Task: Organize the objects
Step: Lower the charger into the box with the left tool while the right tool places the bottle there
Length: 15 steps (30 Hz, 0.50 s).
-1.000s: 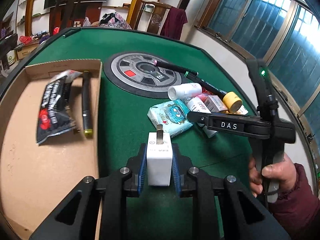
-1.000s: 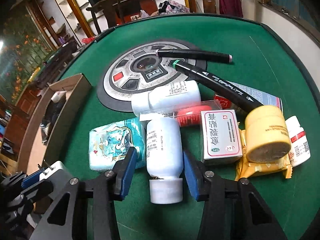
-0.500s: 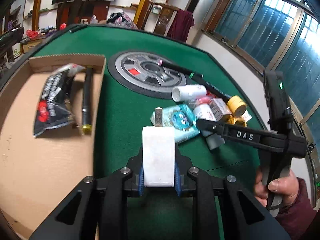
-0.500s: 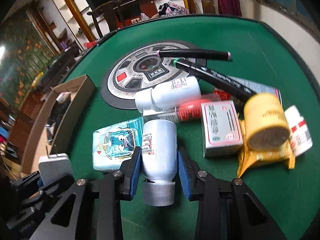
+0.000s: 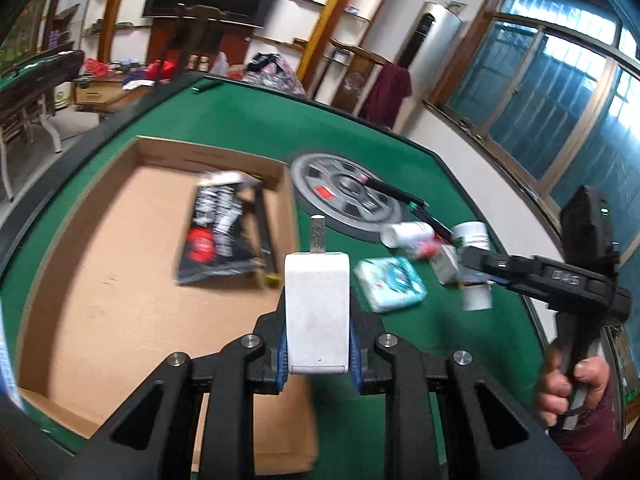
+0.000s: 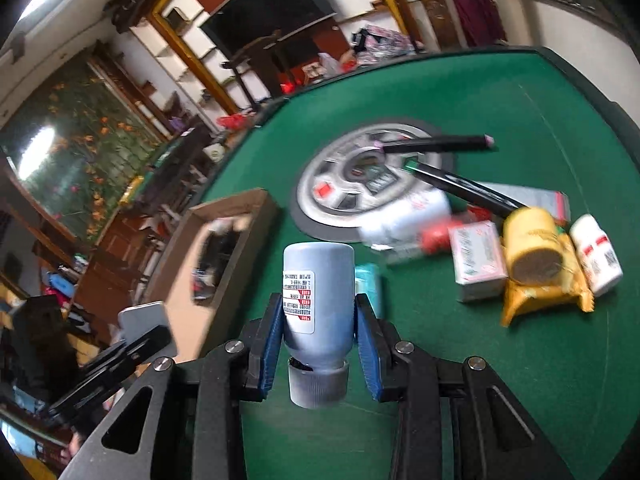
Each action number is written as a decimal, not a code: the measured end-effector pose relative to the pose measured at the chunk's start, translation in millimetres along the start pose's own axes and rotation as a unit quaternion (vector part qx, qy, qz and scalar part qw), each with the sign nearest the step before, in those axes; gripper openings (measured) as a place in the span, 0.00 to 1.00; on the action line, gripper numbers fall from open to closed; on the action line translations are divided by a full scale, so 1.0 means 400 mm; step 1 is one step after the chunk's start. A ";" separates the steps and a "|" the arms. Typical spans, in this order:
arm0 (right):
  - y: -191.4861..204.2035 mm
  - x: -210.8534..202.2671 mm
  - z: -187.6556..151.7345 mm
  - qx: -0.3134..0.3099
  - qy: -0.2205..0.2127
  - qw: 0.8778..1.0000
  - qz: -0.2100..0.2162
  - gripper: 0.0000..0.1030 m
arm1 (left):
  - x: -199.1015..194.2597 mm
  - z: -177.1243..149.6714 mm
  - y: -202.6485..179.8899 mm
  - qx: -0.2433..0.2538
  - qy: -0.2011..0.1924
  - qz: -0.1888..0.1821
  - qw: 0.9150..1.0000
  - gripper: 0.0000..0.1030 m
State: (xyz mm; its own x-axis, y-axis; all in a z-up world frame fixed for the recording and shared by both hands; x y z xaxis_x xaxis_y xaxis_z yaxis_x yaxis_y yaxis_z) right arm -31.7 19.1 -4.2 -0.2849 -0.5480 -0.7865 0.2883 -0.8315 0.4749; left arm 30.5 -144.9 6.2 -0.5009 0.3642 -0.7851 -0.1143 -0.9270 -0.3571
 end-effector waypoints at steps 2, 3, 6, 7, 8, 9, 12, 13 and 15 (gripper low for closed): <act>0.044 0.005 0.013 -0.009 0.005 1.000 0.018 0.37 | -0.019 0.015 0.036 -0.003 -0.003 0.017 1.000 0.21; 0.072 0.013 0.021 -0.013 0.010 0.999 0.030 0.37 | -0.030 0.023 0.055 -0.002 -0.003 0.026 1.000 0.21; 0.129 0.045 0.041 -0.018 0.025 0.998 0.058 0.37 | -0.050 0.057 0.102 0.007 -0.006 0.058 0.998 0.21; 0.154 0.062 0.052 -0.021 0.030 0.997 0.067 0.37 | -0.052 0.070 0.117 0.009 -0.006 0.066 0.998 0.21; 0.176 0.078 0.060 -0.023 0.035 0.996 0.074 0.37 | -0.054 0.079 0.129 0.010 -0.005 0.070 0.997 0.21; 0.203 0.097 0.071 -0.025 0.041 0.995 0.083 0.37 | -0.056 0.090 0.149 0.010 -0.004 0.075 0.997 0.21; 0.277 0.168 0.106 -0.024 0.062 0.992 0.107 0.37 | -0.035 0.126 0.199 0.003 0.009 0.079 0.997 0.21; 0.292 0.187 0.115 -0.023 0.068 0.991 0.112 0.37 | -0.019 0.139 0.220 0.001 0.014 0.080 0.997 0.21; 0.337 0.254 0.142 -0.015 0.089 0.988 0.127 0.37 | 0.007 0.156 0.257 -0.006 0.022 0.088 0.996 0.21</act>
State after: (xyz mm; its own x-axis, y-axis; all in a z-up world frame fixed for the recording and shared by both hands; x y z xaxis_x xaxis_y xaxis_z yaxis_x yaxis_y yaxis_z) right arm -73.9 -153.7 2.4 -0.0354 -0.7115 -0.7018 0.3574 -0.6648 0.6560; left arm -36.2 -244.6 -1.2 -0.4742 0.2003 -0.8573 -0.0185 -0.9758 -0.2177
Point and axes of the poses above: each gripper's, at about its wrist camera, not at the fingertips, and x roughly the way its jaws point, y to its left, z to its top, the point moved 10 cm from there along x, roughly the way its jaws point, and after that the axes turned 13 degrees about y, right-handed, at the moved point
